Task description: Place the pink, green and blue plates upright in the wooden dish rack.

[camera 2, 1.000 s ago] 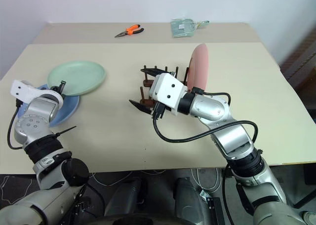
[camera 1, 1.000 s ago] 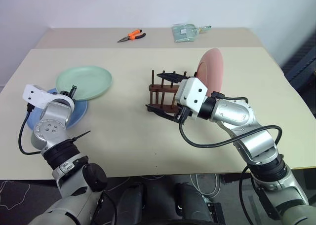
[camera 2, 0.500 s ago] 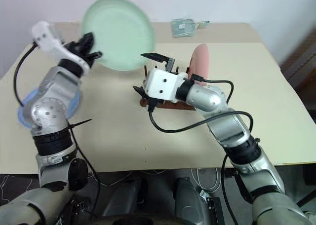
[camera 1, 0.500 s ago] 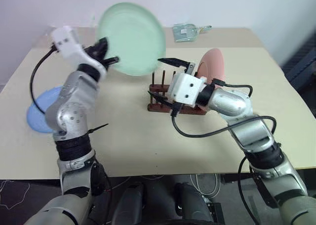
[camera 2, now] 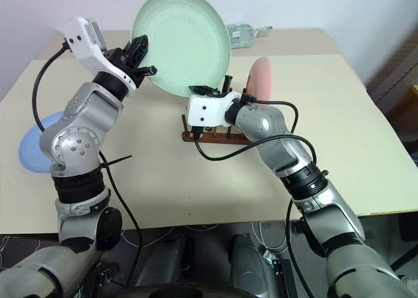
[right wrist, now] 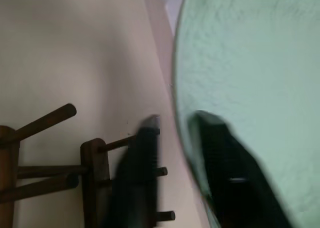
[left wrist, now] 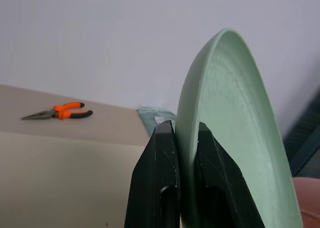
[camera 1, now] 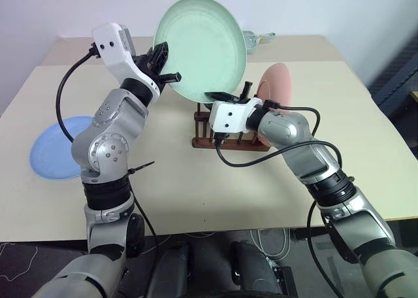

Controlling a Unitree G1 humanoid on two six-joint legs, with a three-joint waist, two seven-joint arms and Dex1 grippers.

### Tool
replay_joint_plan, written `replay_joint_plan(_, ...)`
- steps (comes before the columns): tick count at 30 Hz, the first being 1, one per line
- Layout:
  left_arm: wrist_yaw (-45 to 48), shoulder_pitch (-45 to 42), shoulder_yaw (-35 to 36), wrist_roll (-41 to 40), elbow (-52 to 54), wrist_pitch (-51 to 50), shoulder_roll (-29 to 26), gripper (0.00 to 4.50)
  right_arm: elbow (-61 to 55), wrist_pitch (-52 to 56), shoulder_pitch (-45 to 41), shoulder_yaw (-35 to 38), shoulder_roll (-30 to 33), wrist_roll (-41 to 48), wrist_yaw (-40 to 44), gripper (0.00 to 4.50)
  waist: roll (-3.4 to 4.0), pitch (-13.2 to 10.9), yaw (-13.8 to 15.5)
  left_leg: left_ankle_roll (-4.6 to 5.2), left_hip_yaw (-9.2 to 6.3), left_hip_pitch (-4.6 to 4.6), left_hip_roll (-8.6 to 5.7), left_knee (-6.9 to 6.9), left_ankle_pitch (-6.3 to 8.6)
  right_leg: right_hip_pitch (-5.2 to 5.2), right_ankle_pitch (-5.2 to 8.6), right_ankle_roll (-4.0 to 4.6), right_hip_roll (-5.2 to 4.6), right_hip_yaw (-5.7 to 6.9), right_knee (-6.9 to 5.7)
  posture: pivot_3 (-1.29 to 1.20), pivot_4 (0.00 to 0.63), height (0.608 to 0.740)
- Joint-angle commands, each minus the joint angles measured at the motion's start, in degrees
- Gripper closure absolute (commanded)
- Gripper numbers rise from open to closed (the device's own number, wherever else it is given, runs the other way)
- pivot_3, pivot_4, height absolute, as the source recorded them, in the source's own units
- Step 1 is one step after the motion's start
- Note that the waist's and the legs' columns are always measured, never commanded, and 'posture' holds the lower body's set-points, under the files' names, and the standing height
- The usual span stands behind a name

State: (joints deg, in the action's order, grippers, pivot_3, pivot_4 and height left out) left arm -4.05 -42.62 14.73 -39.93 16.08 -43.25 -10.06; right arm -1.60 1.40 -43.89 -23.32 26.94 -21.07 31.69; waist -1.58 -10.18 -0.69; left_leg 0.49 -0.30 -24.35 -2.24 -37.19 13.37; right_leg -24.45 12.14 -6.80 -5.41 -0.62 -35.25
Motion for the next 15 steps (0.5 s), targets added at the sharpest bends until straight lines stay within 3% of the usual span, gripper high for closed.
replay_joint_plan(1, 1.0, -1.0, 1.8, -4.0, 3.8, 0.9, 0.8, 3.01, -2.4, -0.2, -0.6, 1.7, -0.9, -1.5, -1.2, 4.50, 0.00, 0.0, 0.0, 0.00, 0.00, 0.00, 0.00, 0.00, 0.00, 0.00, 0.00, 0.00, 0.00, 0.00, 0.00, 0.00, 0.150, 0.738)
replay_joint_plan(5, -1.8, -3.3, 6.9, -5.0, 1.6, 4.8, 1.0, 1.00, -2.4, -0.3, -0.4, 1.8, -1.4, -3.4, -2.2, 4.50, 0.01, 0.0, 0.0, -0.02, -0.02, 0.00, 0.00, -0.01, -0.01, 0.00, 0.00, 0.00, 0.00, 0.00, -0.01, 0.00, 0.150, 0.738)
replay_joint_plan(11, 1.4, -2.0, 7.1, 8.8, -3.9, 17.0, -9.3, 1.00, -5.3, 0.6, 2.4, 6.4, -2.8, 1.4, -2.4, 4.50, 0.02, 0.0, -0.1, -0.08, -0.01, 0.04, -0.03, 0.09, -0.04, -0.01, -0.01, 0.03, 0.13, 0.00, -0.01, 0.00, 0.150, 0.738)
replay_joint_plan(15, 6.8, 4.5, 3.6, 18.5, -7.4, 23.8, -16.3, 1.00, -14.0, 4.0, 7.4, 13.5, -5.2, 15.1, 0.9, 4.50, 0.02, 0.0, 0.1, -0.07, -0.02, 0.03, 0.03, 0.09, -0.04, 0.02, -0.01, 0.03, 0.09, -0.01, 0.04, 0.00, 0.150, 0.738)
